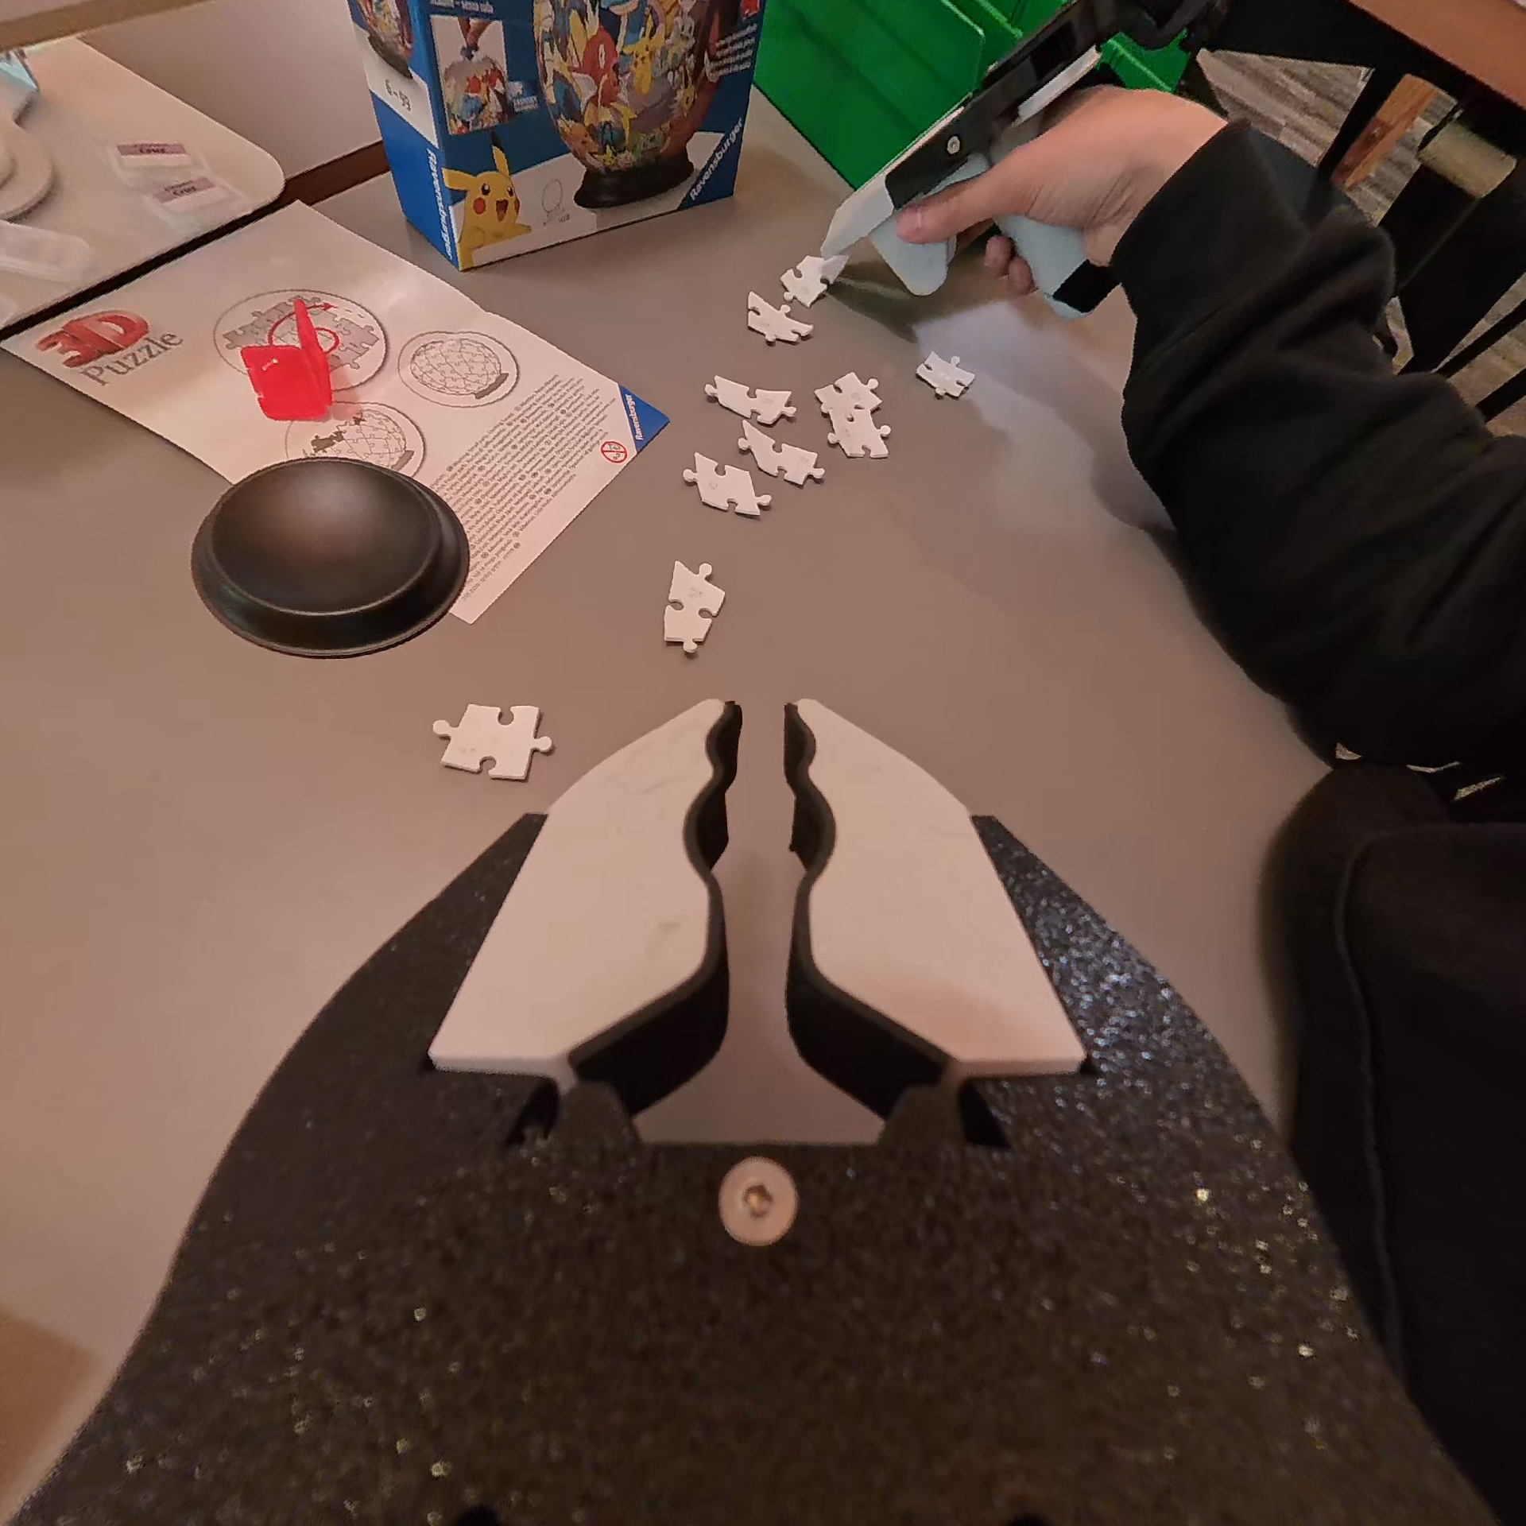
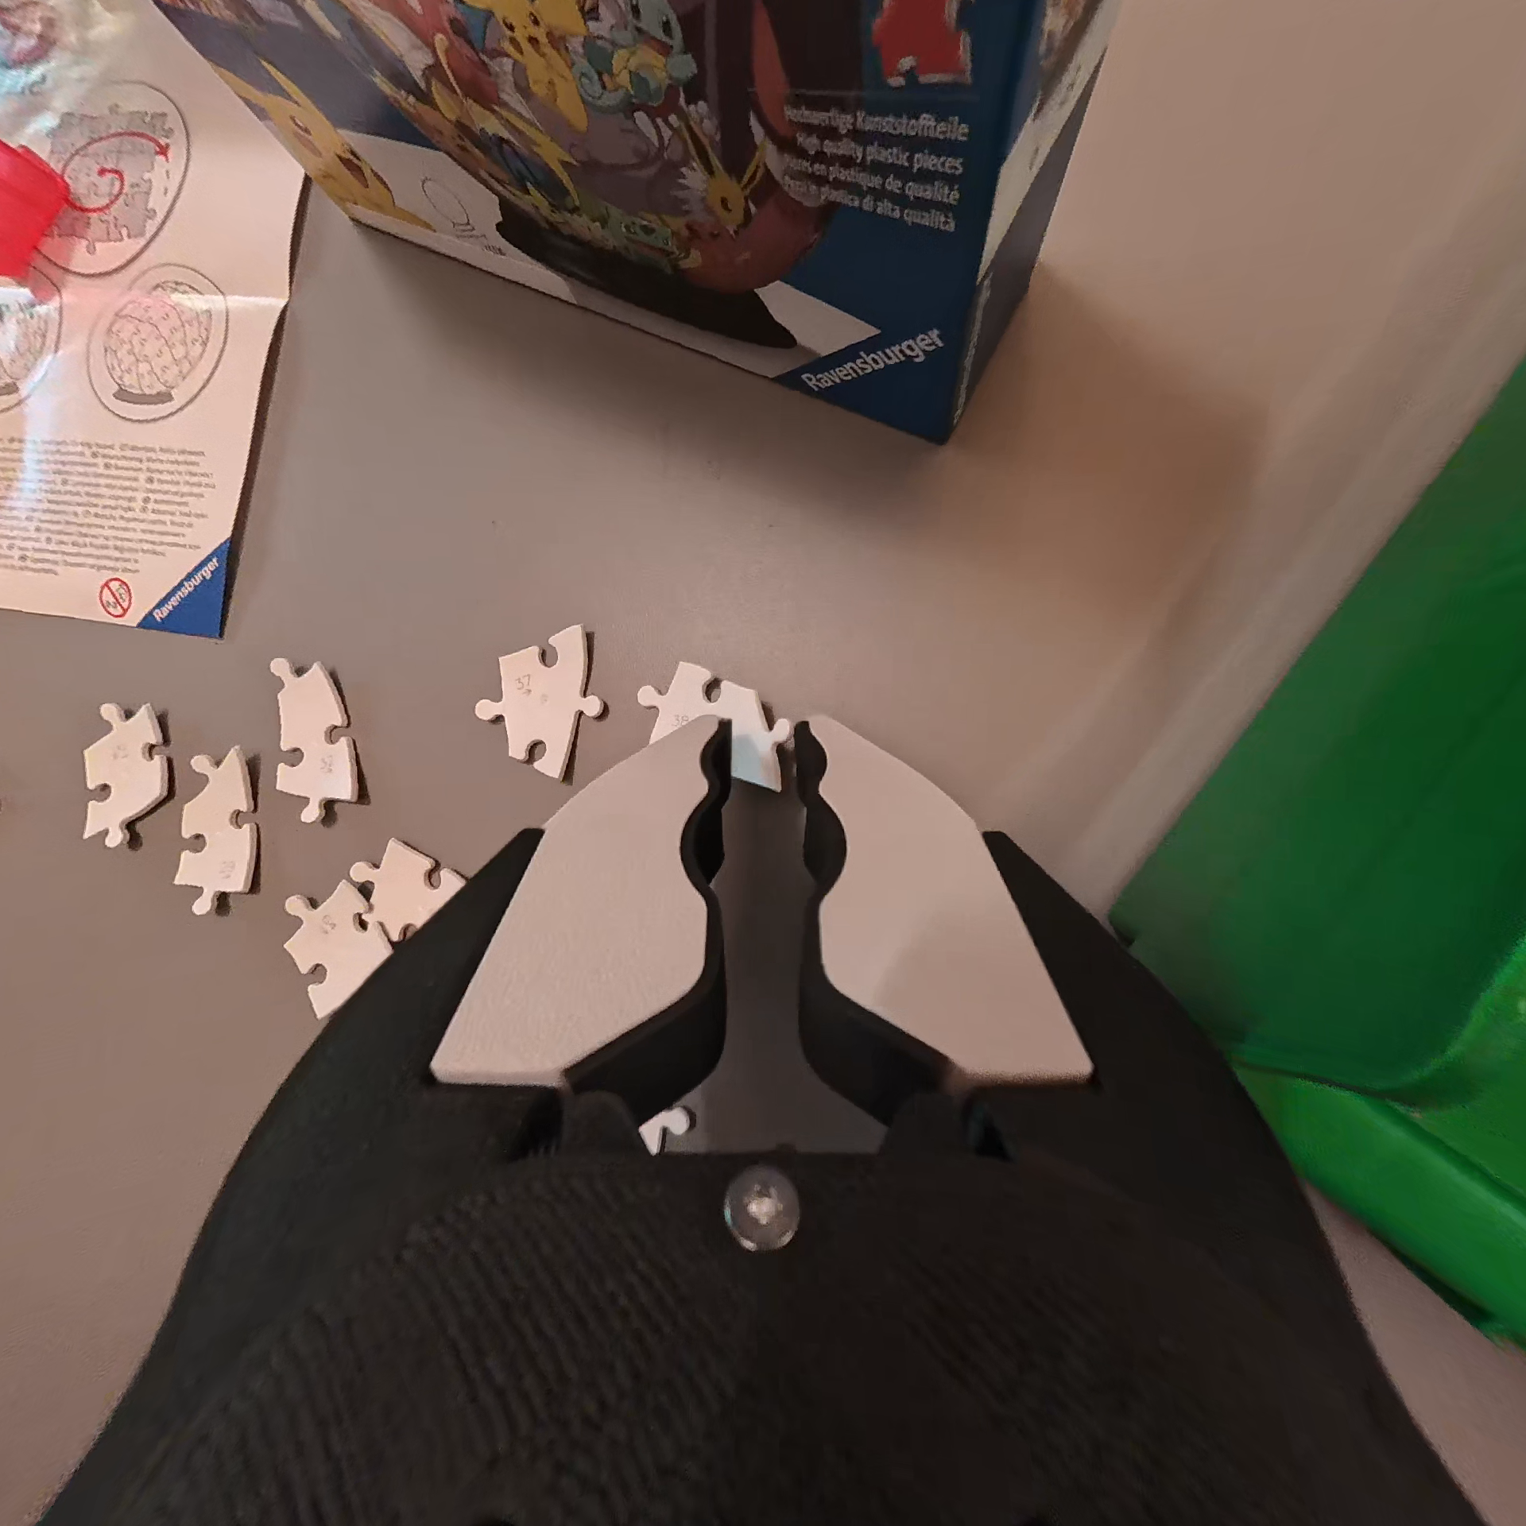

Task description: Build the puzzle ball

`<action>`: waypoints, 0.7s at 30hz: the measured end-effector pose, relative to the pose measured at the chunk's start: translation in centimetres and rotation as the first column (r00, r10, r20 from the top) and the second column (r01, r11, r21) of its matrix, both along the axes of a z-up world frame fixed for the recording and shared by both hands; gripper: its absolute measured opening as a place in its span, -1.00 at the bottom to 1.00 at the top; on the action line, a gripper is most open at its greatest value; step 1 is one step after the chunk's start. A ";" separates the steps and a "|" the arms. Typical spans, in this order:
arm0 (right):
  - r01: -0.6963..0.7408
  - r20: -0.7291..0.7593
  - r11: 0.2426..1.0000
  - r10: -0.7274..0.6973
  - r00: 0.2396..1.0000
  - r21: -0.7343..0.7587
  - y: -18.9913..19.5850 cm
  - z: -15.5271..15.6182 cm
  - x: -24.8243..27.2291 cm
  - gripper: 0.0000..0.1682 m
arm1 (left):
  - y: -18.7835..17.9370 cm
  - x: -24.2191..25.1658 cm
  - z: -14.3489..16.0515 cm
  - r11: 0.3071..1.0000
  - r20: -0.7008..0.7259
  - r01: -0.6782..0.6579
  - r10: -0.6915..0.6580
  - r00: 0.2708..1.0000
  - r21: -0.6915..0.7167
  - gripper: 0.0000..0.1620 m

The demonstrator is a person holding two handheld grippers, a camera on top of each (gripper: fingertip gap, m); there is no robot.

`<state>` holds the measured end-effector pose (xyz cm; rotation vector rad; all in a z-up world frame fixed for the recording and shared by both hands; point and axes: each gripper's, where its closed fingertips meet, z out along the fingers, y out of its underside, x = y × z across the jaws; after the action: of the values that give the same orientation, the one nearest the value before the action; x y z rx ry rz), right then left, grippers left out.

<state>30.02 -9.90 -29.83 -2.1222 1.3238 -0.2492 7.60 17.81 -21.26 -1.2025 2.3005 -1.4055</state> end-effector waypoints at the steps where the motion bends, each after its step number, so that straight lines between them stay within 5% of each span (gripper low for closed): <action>1: -0.004 -0.002 1.000 0.004 1.000 -0.010 0.0 0.0 -0.1 -0.81 | 0.0 0.0 0.0 1.000 0.001 -0.002 0.002 1.000 -0.002 -0.88; 17: -0.099 0.056 0.988 0.106 0.993 -0.122 0.0 0.8 -0.2 -0.81 | 0.3 -0.2 0.1 1.000 0.005 -0.011 0.011 1.000 -0.005 -0.88; 21: -0.163 0.180 0.985 0.170 0.969 -0.055 1.8 3.9 -0.1 -0.83 | 1.0 -0.1 0.3 0.999 0.021 -0.041 0.041 0.999 -0.006 -0.88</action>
<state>29.88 -8.13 -25.98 -2.1711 1.0361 -0.3946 7.52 18.84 -20.96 -1.2226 2.2466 -1.4044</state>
